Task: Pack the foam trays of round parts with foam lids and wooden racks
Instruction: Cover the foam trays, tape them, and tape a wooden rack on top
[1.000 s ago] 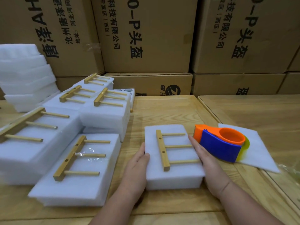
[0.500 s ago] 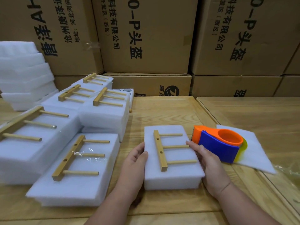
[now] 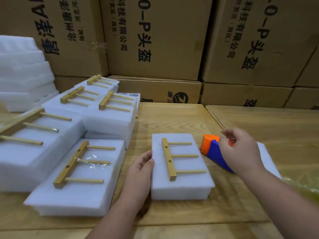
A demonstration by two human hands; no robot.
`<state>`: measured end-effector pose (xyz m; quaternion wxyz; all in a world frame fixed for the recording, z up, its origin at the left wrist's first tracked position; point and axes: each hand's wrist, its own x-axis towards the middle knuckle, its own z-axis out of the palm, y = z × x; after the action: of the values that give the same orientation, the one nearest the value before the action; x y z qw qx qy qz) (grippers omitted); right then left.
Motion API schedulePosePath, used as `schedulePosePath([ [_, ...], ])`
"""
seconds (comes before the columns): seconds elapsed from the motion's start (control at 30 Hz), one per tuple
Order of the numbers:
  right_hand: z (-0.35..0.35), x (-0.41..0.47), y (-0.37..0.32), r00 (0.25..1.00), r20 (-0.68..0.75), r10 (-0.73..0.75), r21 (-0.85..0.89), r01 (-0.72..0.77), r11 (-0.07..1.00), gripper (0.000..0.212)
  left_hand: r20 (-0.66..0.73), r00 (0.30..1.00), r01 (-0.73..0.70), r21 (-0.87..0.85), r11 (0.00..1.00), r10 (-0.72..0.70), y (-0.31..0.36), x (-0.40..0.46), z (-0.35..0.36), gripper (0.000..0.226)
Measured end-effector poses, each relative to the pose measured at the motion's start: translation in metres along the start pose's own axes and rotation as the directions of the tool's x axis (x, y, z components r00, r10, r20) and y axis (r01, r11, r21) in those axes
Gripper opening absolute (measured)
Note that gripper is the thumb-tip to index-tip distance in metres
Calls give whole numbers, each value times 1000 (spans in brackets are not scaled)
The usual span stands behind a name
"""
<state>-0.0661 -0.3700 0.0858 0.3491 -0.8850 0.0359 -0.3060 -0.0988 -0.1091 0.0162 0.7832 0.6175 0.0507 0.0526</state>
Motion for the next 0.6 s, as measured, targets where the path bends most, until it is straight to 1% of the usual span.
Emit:
schedulePosePath([
  [0.03, -4, 10, 4, 999, 43, 30, -142, -24, 990, 28, -1, 1000, 2, -1, 1000, -2, -1, 1, -1, 29],
  [0.07, -6, 20, 8, 986, 129, 102, -280, -62, 958, 40, -4, 1000, 5, -2, 1000, -5, -2, 2, -2, 29],
  [0.1, -7, 27, 11, 958, 215, 189, -419, -85, 904, 49, -7, 1000, 8, 1, 1000, -8, -3, 3, -2, 30],
  [0.13, -6, 31, 14, 924, 281, 259, -533, -74, 843, 52, -12, 1000, 12, 2, 1000, -12, -4, 4, -3, 30],
  [0.17, -5, 33, 17, 901, 320, 294, -607, -44, 794, 52, -17, 1000, 16, 4, 1000, -16, -5, 5, -5, 30],
  [0.2, -3, 35, 21, 892, 337, 301, -643, -15, 766, 52, -20, 1000, 21, -2, 1000, -21, -7, 6, -5, 29],
  [0.33, 1, 35, 30, 862, 374, 341, -672, -2, 741, 51, -22, 999, 36, -78, 996, -38, -10, 9, -5, 26],
  [0.4, 1, 33, 29, 852, 385, 354, -702, 22, 711, 50, -16, 1000, -5, -101, 995, 4, -9, 6, -4, 21],
  [0.43, 1, 33, 29, 853, 385, 353, -712, 31, 702, 49, -10, 999, -46, -77, 996, 45, -9, 4, -4, 27],
  [0.47, 2, 33, 30, 856, 381, 349, -716, 34, 698, 47, 6, 995, -101, -32, 994, 101, -10, 1, -4, 39],
  [0.5, 2, 32, 31, 860, 377, 345, -712, 31, 701, 45, 31, 986, -168, 44, 985, 167, -11, -2, -4, 49],
  [0.57, -1, 32, 31, 874, 361, 327, -669, -2, 743, 40, 95, 957, -287, 186, 940, 274, -14, -4, -6, 55],
  [0.6, -4, 32, 30, 888, 344, 306, -622, -28, 782, 36, 121, 948, -315, 224, 922, 295, -15, -4, -6, 55],
])
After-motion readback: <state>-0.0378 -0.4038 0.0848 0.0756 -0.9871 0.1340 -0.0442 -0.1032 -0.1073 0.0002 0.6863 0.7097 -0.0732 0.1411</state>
